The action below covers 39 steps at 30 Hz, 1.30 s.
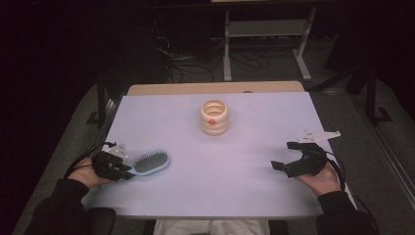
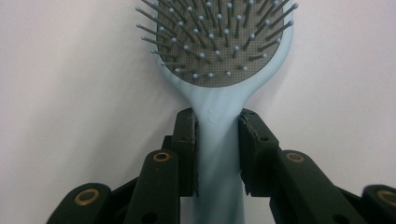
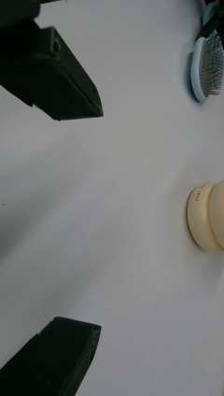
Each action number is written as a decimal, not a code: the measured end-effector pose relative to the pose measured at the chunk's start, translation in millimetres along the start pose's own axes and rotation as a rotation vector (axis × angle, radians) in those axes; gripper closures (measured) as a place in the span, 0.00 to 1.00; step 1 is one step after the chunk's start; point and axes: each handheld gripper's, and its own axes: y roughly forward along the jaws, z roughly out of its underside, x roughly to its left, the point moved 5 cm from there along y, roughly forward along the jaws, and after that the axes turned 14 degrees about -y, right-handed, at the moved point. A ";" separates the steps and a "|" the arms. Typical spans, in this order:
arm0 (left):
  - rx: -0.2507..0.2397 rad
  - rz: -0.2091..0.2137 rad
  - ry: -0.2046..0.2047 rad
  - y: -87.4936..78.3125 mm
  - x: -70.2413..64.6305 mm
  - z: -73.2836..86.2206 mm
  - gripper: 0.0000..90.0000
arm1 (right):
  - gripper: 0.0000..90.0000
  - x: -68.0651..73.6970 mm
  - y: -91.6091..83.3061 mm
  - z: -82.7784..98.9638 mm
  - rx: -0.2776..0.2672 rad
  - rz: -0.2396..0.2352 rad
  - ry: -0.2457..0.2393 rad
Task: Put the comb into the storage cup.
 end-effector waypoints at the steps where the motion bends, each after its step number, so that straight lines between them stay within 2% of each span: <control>1: -0.003 0.003 -0.002 -0.5 -0.3 -0.6 0.79 | 0.00 0.0 0.0 0.0 0.000 0.001 0.000; 13: -0.029 -0.019 0.004 -9.4 -0.5 -10.3 0.79 | 0.00 0.0 -0.6 -0.2 -0.003 0.001 -0.001; 24: -0.074 -0.040 0.010 -19.7 -0.5 -25.7 0.79 | 0.00 0.0 -0.8 -0.3 -0.003 0.001 -0.001; 39: -0.131 -0.022 0.027 -30.5 -7.1 -50.0 0.79 | 0.00 0.0 -1.2 -0.7 -0.007 0.001 -0.003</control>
